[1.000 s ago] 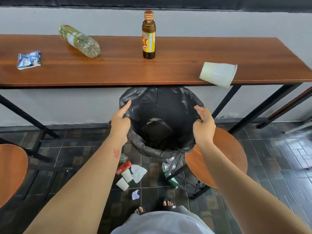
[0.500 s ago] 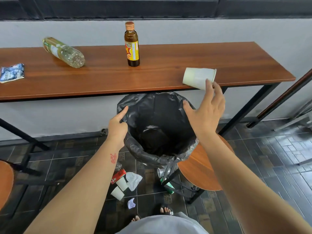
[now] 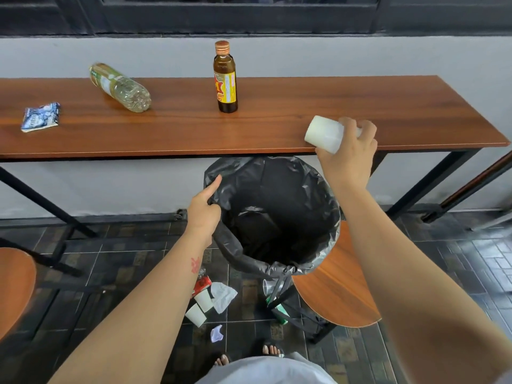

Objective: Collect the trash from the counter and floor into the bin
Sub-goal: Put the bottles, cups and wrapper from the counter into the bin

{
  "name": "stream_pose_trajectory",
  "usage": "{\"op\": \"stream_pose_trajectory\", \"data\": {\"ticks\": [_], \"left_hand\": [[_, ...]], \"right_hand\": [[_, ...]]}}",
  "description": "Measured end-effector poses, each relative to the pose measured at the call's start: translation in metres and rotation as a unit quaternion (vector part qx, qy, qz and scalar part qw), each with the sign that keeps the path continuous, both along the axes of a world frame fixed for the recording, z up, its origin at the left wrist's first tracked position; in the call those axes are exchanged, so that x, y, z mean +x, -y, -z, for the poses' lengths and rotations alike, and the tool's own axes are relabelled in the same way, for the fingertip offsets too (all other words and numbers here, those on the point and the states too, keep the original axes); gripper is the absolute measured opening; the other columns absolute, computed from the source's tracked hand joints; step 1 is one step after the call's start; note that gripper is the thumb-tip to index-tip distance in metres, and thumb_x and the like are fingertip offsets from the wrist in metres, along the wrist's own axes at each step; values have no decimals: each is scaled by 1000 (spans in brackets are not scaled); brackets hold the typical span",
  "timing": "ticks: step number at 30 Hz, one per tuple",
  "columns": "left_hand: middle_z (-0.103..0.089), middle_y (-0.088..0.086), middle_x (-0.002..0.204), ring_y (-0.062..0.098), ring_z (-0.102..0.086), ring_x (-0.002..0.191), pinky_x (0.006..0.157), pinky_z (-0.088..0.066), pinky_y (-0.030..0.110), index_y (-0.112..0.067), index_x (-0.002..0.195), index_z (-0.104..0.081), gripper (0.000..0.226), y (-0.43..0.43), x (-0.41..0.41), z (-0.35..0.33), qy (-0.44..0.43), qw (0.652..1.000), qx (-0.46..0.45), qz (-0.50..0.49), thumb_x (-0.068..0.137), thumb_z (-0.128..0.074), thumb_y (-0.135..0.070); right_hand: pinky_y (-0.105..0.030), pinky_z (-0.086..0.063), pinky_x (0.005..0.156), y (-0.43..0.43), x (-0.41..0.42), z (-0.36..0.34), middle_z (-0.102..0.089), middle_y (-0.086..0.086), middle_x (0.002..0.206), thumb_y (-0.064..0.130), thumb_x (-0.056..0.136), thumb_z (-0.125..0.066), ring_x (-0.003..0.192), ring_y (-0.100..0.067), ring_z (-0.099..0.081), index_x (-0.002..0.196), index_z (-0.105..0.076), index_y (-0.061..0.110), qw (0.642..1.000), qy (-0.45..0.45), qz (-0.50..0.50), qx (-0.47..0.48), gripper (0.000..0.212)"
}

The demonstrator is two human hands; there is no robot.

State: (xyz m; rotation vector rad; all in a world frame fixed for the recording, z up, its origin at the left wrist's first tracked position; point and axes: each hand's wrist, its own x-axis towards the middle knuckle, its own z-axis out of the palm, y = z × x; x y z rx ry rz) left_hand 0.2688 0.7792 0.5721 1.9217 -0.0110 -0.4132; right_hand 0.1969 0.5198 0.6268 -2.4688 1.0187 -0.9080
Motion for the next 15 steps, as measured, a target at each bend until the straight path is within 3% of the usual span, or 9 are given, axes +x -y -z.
{"op": "stream_pose_trajectory", "data": {"ticks": [2,6,8,12,14,15], "left_hand": [[-58,3,97,11,-32,50,38,-31,16,-38,140,-51,77,0,-3,-1,6,1000,-4,-1,88,-34,17],[-64,6,118,8,-34,47,39,-33,17,-39,140,-50,78,-8,-7,-1,13,1000,-11,-3,87,-34,17],[-65,10,115,9,-33,49,41,-33,17,-39,140,-49,76,-15,-8,1,17,1000,-14,-6,89,-36,16],[-53,-24,94,12,-41,61,58,-41,21,-41,141,-48,63,-29,-10,9,30,999,-30,-17,97,-44,5],[-46,-26,87,11,-46,78,69,-42,19,-42,140,-48,59,-35,-11,13,34,998,-40,-30,99,-48,0],[-46,-25,86,8,-46,80,74,-42,19,-41,141,-47,58,-38,-13,12,35,998,-44,-37,99,-49,-2]], "right_hand": [[-32,-41,72,-3,-2,4,-37,-10,138,31,77,-76,117,-33,-42,130,-48,23,1000,19,22,10,61],[-33,-47,77,-10,-19,14,-40,-10,134,38,74,-77,113,-29,-45,127,-50,22,992,105,38,54,62],[-33,-52,81,-18,-27,17,-41,-8,133,42,74,-77,114,-24,-48,127,-48,23,987,144,16,72,64],[-13,-43,77,-45,-31,7,-37,-4,137,45,75,-79,111,-10,-43,131,-45,25,985,134,-54,90,69],[-6,-36,76,-61,-31,4,-36,-4,138,44,74,-80,112,-8,-41,131,-45,25,983,123,-105,81,70],[-9,-39,77,-70,-31,5,-36,-3,137,44,74,-81,112,-10,-43,131,-45,25,982,113,-133,73,70]]}}
